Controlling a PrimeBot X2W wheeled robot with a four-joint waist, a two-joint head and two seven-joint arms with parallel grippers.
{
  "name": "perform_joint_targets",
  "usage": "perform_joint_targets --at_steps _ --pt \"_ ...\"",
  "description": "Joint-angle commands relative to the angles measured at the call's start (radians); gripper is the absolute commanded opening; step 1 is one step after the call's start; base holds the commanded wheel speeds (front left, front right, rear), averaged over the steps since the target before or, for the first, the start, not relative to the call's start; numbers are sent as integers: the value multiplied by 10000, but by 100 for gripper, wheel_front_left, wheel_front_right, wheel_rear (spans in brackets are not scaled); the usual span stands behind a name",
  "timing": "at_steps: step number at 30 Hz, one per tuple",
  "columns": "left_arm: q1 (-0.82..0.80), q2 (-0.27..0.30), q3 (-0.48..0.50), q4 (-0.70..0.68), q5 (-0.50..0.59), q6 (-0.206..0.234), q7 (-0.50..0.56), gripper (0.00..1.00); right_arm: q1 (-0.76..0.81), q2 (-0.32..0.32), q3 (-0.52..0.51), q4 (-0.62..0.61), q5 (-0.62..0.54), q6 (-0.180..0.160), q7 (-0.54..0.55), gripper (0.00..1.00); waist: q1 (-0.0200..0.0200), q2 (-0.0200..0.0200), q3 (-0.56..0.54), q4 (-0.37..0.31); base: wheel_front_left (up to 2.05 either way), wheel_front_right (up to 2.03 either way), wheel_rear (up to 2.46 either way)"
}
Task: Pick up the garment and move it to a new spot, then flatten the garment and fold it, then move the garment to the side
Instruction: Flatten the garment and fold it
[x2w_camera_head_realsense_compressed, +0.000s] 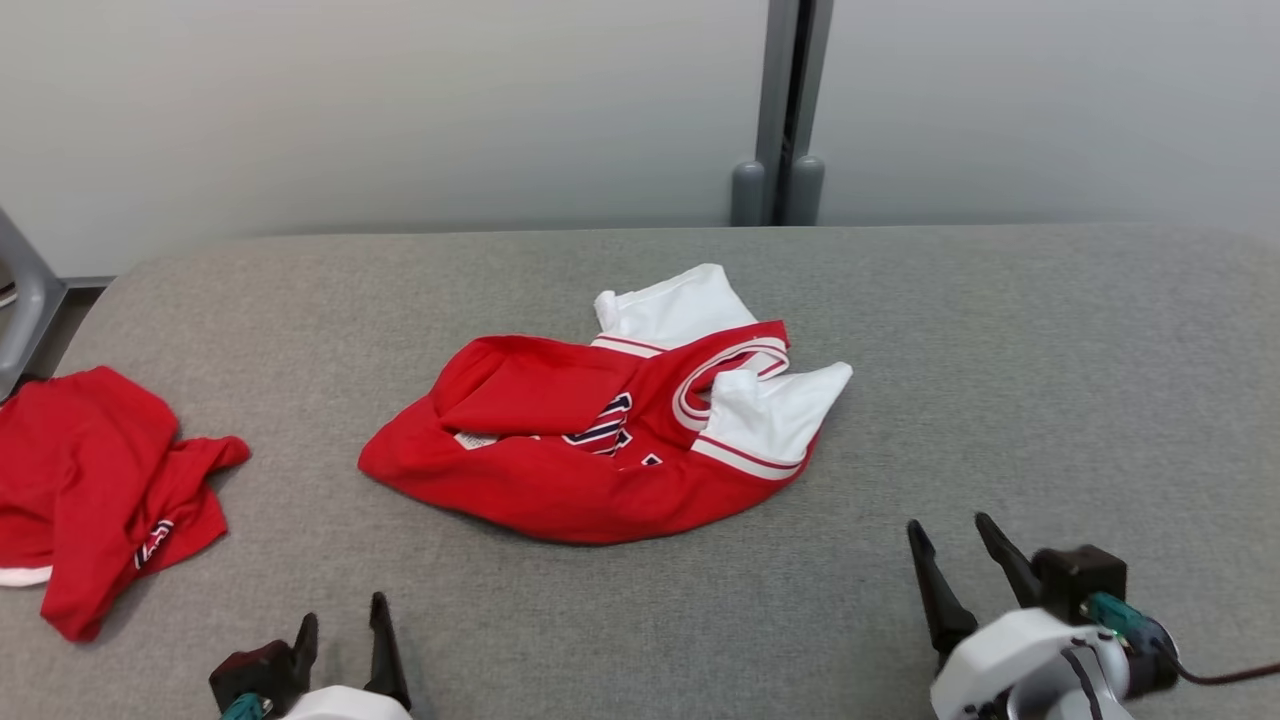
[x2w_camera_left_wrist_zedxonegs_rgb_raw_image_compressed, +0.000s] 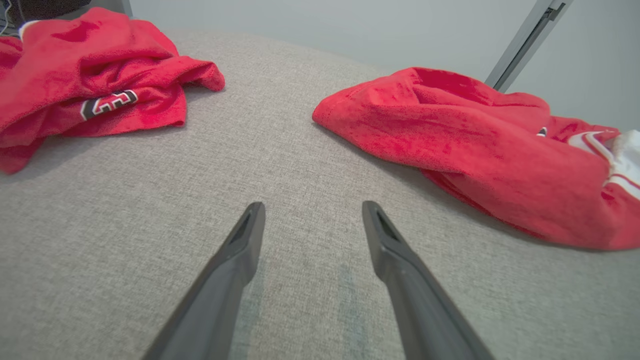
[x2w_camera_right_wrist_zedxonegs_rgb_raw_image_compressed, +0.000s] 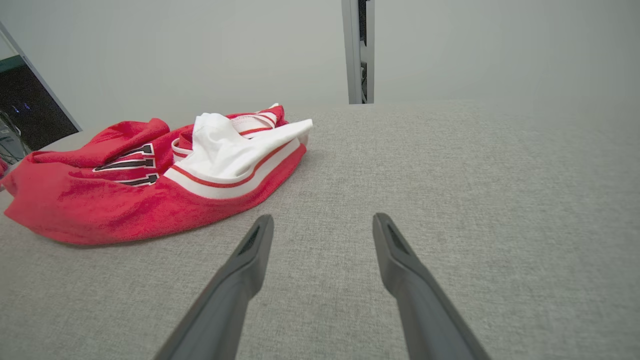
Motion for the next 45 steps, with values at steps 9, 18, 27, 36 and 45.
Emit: perform_joint_targets --at_steps 9,18,27,36,45 --pt "-534 44 -990 -717 -95 -141 -47 100 -2387 -168 1160 1032 -238 -3 149 100 0 -1 877 1420 0 0 0" --pt "-741 38 -1338 -846 -374 2 -47 100 -4386 -461 1676 3067 -346 -3 796 100 0 -1 1486 2349 0 0 0" --pt "-899 37 -1462 -1166 -538 70 -48 100 -5288 -592 1387 4401 -707 -3 585 0 0 -1 1787 2603 0 0 0" --pt "-855 37 -1284 -1406 -376 -69 -46 100 -5876 -1044 950 3540 -473 -3 -51 0 0 -1 1376 1832 0 0 0" --pt "-440 43 -1070 -1347 -165 -90 -37 100 -3212 -1454 42 -1266 -892 -3 -23 0 0 -1 667 655 0 0 0"
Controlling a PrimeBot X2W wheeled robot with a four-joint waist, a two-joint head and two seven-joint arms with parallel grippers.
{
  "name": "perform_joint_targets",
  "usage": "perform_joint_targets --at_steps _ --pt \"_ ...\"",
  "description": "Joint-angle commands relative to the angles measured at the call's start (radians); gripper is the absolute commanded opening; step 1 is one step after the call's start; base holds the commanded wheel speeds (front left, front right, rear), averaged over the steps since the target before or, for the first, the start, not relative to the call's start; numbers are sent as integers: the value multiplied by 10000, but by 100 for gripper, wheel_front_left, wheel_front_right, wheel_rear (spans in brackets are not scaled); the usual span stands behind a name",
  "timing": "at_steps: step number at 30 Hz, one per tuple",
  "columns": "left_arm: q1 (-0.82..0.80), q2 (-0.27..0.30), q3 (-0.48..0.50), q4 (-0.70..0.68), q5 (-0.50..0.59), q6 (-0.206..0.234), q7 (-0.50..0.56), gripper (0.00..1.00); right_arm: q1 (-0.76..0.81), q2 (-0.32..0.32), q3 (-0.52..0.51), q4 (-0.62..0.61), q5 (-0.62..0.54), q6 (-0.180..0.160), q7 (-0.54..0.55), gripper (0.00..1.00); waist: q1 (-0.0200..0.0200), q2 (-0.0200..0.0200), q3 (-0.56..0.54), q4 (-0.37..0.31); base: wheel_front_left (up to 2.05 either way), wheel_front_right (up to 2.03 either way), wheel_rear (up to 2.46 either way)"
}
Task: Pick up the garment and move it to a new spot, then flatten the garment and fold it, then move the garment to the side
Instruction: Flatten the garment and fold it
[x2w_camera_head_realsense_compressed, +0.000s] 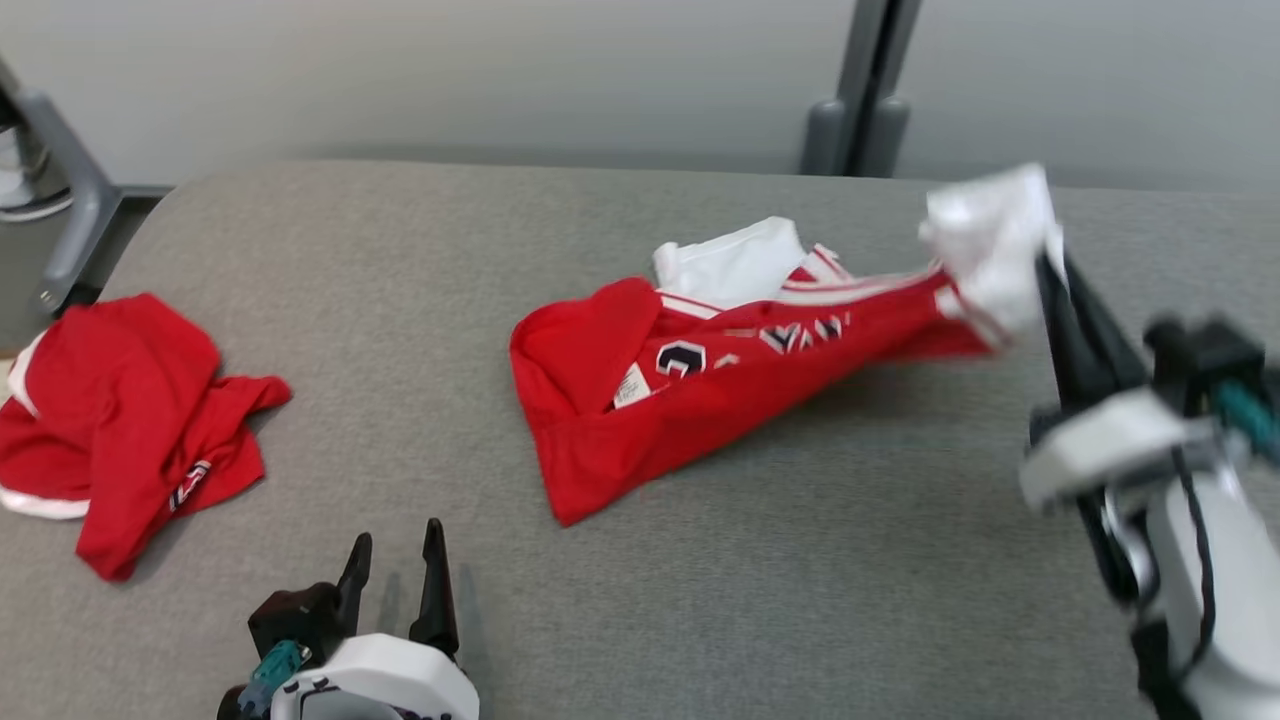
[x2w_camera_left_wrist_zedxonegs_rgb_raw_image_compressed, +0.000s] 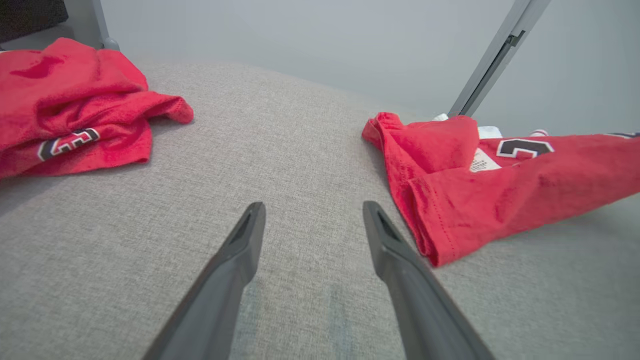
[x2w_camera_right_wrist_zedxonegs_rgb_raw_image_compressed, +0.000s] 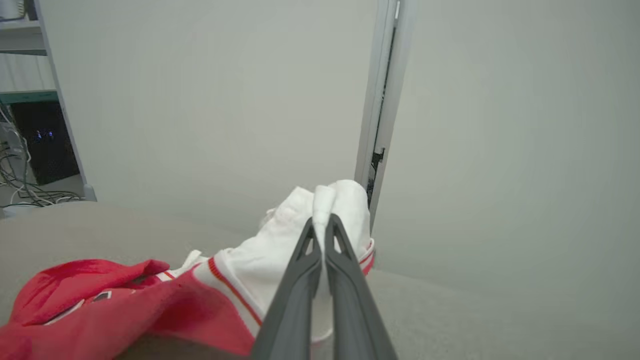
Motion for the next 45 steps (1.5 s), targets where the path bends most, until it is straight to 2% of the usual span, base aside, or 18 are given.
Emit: perform_joint_targets --at_steps 1,2,3,4,5,9,13,22,29,37,38,39,40,41,42,43,45 --pt "147 45 62 42 34 -25 -22 100 863 40 -253 -48 -34 -3 5 0 0 -1 -312 -450 0 0 0" --pt "164 49 77 77 29 -38 -22 100 1420 99 -521 -40 -25 -3 3 0 0 -1 -327 -564 0 0 0" --pt "179 45 80 97 77 -64 -22 100 1964 118 -814 158 -112 -3 1 19 0 -1 -334 -667 0 0 0" --pt "182 44 83 126 114 -75 -22 100 2432 220 -1124 308 -98 -3 1 49 0 -1 -314 -752 0 0 0" --pt "192 42 87 171 131 -95 -20 100 2831 306 -1390 514 -119 -3 1 100 0 -1 -306 -832 0 0 0" --pt "232 48 153 248 246 -146 -20 100 3987 720 -2247 910 -271 -3 2 100 0 -1 -287 -1122 0 0 0" --pt "295 47 234 326 343 -213 -22 100 4373 1041 -2491 805 -431 -3 1 100 0 -1 -391 -1365 0 0 0" --pt "-140 47 -116 681 24 -558 -22 100 3874 1332 -1857 347 -499 -3 1 100 0 -1 -388 -1886 0 0 0" --pt "-1475 47 -1050 2308 -821 -981 -20 100 3597 1344 -1533 169 -389 -3 1 100 0 -1 2 -2257 0 0 0" --pt "-2724 42 -1409 3587 -1179 -1199 -20 100 3380 1359 -1575 112 -346 -3 0 100 0 -1 469 -2564 0 0 0" --pt "-2788 47 -1446 3687 -1200 -1235 -20 93 3361 1358 -1607 128 -333 -3 0 100 0 -1 491 -2574 0 0 0" --pt "-2834 51 -1480 3766 -1231 -1259 -20 63 3349 1359 -1623 144 -333 -3 0 100 0 -1 516 -2584 0 0 0" --pt "-2888 51 -1496 3802 -1251 -1284 -20 45 3335 1361 -1627 148 -336 -3 0 100 0 -1 537 -2585 0 0 0" --pt "-2920 48 -1537 3824 -1236 -1301 -20 13 3331 1362 -1640 149 -332 -3 0 100 0 -1 551 -2580 0 0 0" --pt "-2933 45 -1570 3784 -1202 -1330 -20 13 3321 1360 -1666 151 -325 -3 0 100 0 -1 555 -2564 0 0 0" --pt "-2929 48 -1573 3676 -1142 -1344 -22 0 3310 1359 -1707 140 -293 -3 0 100 0 -1 545 -2533 0 0 0" --pt "-2800 45 -1560 3364 -956 -1330 -20 0 3335 1362 -1782 170 -268 -3 0 100 0 -1 461 -2449 0 0 0"
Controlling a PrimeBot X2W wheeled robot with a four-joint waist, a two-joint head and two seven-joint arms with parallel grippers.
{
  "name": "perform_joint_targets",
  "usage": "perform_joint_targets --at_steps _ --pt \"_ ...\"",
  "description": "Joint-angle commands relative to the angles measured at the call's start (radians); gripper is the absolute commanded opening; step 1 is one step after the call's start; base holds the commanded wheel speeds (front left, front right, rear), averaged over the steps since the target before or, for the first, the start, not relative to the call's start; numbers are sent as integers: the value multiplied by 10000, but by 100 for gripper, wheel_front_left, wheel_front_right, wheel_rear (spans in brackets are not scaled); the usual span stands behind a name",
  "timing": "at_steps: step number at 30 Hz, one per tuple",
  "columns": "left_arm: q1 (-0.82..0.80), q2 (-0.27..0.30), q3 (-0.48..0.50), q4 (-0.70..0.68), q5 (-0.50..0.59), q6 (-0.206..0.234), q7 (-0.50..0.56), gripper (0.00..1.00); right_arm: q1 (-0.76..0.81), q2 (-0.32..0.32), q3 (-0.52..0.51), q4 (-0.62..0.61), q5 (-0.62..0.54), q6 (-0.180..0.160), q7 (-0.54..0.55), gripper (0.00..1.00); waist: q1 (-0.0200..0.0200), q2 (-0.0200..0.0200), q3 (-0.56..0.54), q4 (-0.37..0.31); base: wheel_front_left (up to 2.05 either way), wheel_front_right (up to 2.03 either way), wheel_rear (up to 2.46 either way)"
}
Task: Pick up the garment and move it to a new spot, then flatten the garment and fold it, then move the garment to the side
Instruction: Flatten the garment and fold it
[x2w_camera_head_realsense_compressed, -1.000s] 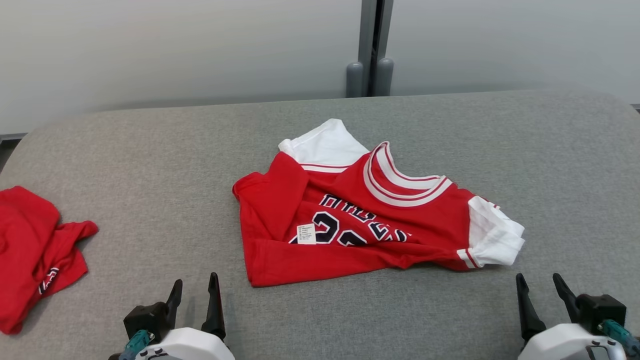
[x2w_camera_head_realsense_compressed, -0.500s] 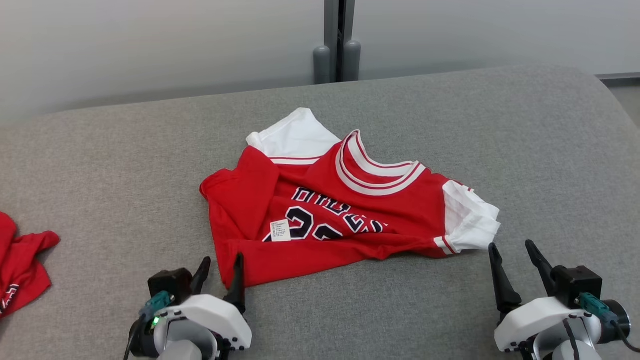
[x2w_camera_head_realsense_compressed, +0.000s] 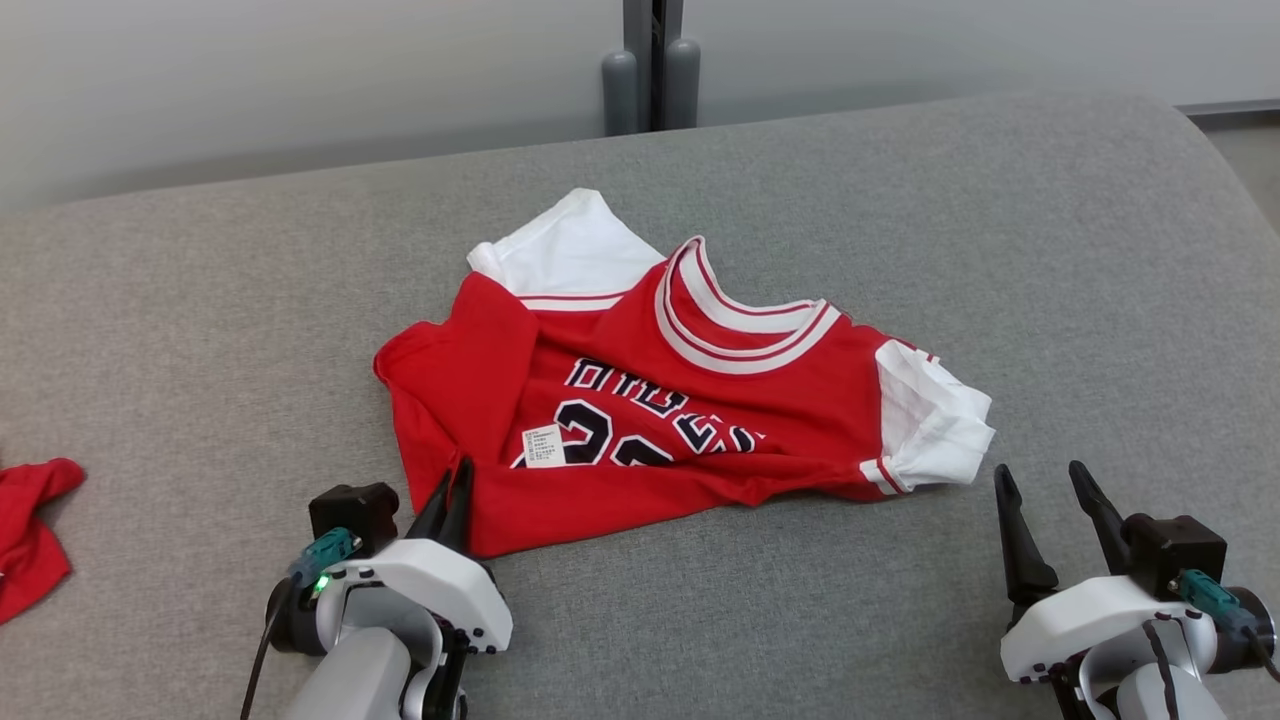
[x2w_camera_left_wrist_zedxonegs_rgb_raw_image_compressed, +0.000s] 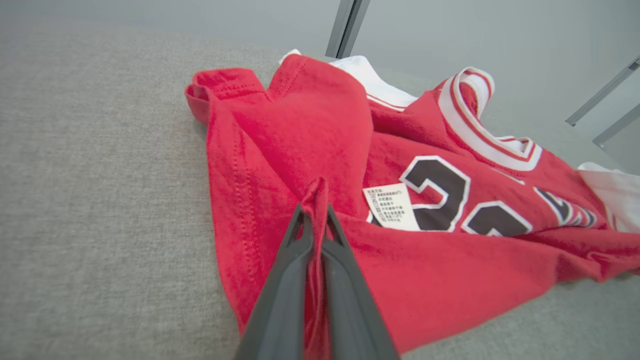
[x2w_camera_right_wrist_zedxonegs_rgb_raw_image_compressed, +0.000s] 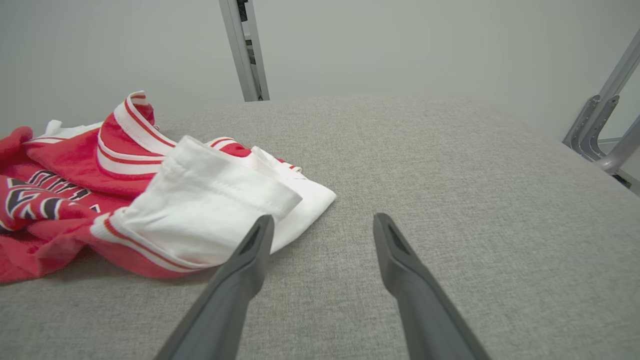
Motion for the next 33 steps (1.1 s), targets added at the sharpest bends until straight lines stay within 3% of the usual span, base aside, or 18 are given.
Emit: perform_joint_targets --at_steps 1,10,21,22,23,24,30,33 --pt "106 45 52 -337 195 15 -18 0 -67 -44 -81 13 60 -3 0 100 0 0 -143 115 0 0 0" --pt "1742 74 163 -2362 1692 -388 -17 0 475 -46 -227 249 298 -3 0 100 0 0 -1466 758 0 0 0" --pt "3369 1028 826 -3191 3489 -736 -12 0 748 -51 -166 199 660 -3 0 100 0 0 -1901 1073 0 0 0" --pt "3526 1135 951 -3080 3584 -696 -11 36 752 -49 -140 198 679 -3 0 100 0 0 -1902 1063 0 0 0" --pt "3580 1168 1114 -3074 3669 -594 -12 87 758 -49 -114 204 709 -3 0 100 0 0 -1900 1050 0 0 0" --pt "3654 1185 1288 -2997 3739 -467 -12 100 759 -46 -89 200 704 -3 0 100 0 0 -1898 1041 0 0 0" --pt "4217 817 2383 -2443 3591 263 -12 100 817 -46 -127 258 686 -3 0 100 0 0 -1880 931 0 0 0" --pt "4101 550 2709 -2431 3436 202 -12 100 804 -47 -158 294 656 -3 0 100 0 0 -1841 923 0 0 0"
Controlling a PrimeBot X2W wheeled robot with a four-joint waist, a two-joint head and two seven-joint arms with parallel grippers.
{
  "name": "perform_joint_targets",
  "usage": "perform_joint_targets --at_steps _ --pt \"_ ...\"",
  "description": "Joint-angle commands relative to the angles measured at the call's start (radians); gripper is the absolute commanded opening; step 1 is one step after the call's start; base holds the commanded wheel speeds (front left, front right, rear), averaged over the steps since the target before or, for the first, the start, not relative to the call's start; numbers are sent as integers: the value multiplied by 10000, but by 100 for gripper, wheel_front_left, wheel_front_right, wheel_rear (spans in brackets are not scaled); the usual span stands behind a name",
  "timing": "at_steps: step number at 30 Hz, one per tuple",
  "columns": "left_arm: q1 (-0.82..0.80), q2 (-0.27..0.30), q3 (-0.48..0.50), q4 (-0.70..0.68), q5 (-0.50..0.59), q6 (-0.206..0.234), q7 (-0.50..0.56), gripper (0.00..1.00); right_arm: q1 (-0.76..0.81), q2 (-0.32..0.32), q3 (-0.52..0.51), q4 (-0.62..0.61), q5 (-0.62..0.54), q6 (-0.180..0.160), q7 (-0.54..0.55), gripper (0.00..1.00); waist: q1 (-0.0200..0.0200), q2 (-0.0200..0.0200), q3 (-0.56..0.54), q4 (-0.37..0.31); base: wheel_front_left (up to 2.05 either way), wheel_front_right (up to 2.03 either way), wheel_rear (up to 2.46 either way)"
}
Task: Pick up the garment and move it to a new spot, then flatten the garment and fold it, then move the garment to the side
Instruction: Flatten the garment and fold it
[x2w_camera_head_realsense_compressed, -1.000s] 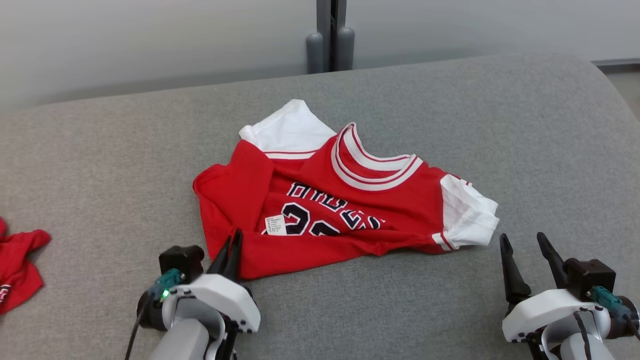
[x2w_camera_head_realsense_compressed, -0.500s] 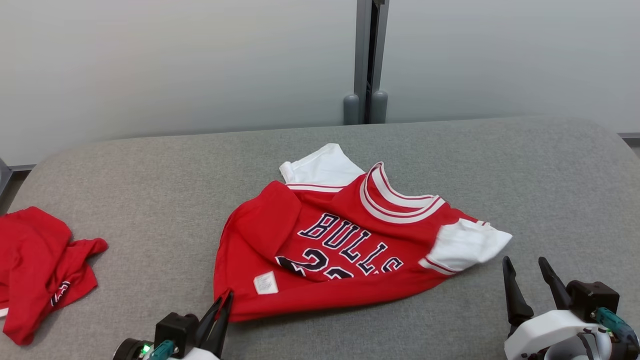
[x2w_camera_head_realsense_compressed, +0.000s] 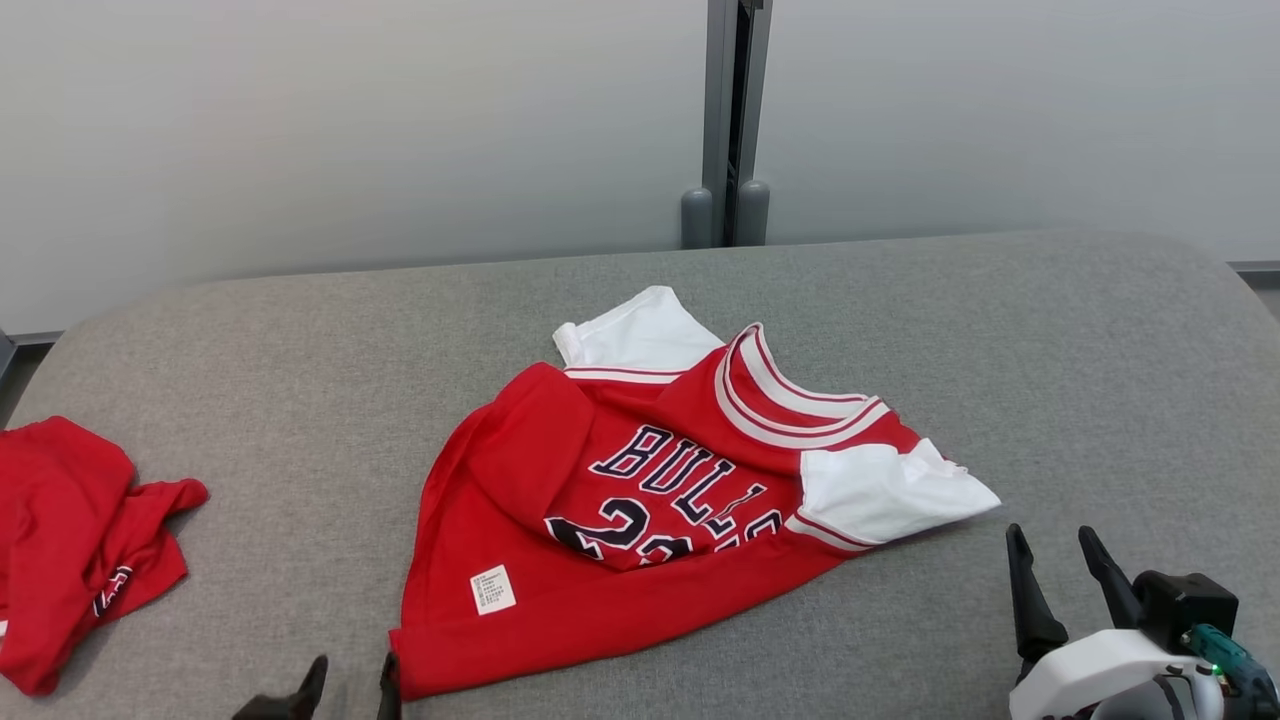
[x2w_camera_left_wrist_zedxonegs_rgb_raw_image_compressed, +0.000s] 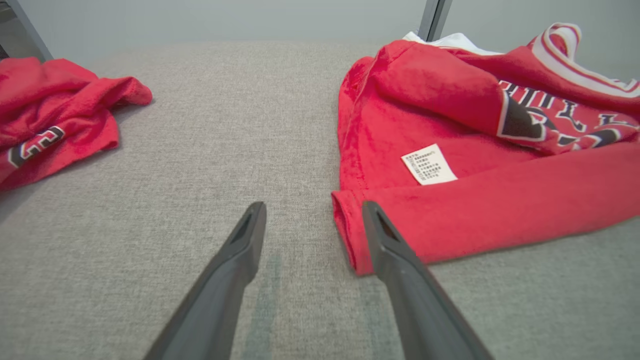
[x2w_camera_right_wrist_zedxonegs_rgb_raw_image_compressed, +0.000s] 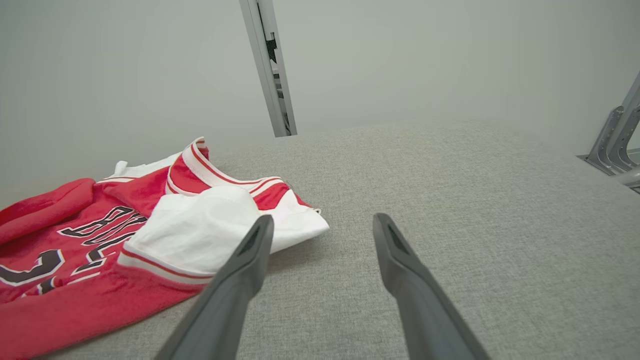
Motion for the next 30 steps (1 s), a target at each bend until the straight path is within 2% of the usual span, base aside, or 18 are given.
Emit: perform_joint_targets --at_steps 1,5,9,14,20,21,22,30 --pt "-339 -25 87 -26 -14 -87 -5 100 26 -55 -22 28 -26 -3 0 100 0 0 57 -14 0 0 0" --pt "-1144 -200 82 425 11 -308 -5 100 -168 -58 141 58 -66 -3 0 100 0 0 219 -105 0 0 0" --pt "-2472 -230 -102 1681 110 -385 223 100 -266 -58 306 146 -93 -3 0 100 0 0 414 -295 0 0 0" --pt "-3922 -59 -260 3245 203 -347 1158 100 -458 -60 393 216 -153 -3 0 100 0 0 815 -616 0 0 0" --pt "-4882 17 -323 4704 70 -411 2166 100 -685 -55 382 197 -169 -3 0 100 0 0 1266 -966 0 0 0" --pt "-4980 34 -358 4829 68 -489 2142 14 -712 -58 359 178 -185 -3 0 100 0 0 1334 -1002 0 0 0" --pt "-5083 38 -331 4926 9 -556 2096 0 -736 -57 335 164 -183 -3 0 100 0 0 1401 -1027 0 0 0" --pt "-6686 565 -129 4910 35 -146 632 0 -1016 -57 256 90 -173 -3 0 100 0 0 1758 -1082 0 0 0"
